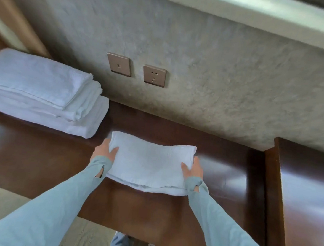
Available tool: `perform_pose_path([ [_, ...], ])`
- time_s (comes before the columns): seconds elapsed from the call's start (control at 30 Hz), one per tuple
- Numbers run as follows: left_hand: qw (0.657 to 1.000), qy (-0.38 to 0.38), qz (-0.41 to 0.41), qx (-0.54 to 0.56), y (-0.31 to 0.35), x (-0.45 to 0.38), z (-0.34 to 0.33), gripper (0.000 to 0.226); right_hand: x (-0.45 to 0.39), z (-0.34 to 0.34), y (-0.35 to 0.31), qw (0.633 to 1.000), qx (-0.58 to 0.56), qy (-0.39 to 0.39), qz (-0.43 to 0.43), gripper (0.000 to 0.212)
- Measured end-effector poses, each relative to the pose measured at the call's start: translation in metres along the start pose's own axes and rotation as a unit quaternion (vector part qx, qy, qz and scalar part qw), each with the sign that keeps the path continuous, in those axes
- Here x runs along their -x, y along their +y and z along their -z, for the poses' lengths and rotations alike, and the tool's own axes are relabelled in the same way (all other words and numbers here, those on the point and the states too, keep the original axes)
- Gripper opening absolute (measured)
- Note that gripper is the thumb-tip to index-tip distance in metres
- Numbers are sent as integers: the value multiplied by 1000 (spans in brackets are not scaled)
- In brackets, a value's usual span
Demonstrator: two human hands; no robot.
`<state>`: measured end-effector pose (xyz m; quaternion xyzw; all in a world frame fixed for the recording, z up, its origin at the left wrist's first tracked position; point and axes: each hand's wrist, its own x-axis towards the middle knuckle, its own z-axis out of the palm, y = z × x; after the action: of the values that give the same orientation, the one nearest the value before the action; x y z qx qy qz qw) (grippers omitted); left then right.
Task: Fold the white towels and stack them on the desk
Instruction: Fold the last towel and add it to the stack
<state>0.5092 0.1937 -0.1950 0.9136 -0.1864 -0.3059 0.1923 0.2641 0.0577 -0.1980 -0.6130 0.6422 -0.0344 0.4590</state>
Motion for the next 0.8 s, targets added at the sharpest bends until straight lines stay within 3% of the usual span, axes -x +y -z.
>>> perform_pose_path([
  [0.1,998,39,-26,40,12,10,32,42,10,14,-30,997,-13,-4,81,17],
  [0.33,990,94,-50,92,22,11,114,48,37,18,-117,986,-58,12,153,22],
  [0.57,971,166,-106,136,-8,-47,211,43,48,-45,-201,974,-135,41,176,36],
  [0.7,945,274,29,175,-27,-107,297,37,60,-100,-254,965,-200,69,156,26],
  [0.8,973,180,-117,86,-45,-149,356,32,68,-143,-303,958,-241,78,137,35],
])
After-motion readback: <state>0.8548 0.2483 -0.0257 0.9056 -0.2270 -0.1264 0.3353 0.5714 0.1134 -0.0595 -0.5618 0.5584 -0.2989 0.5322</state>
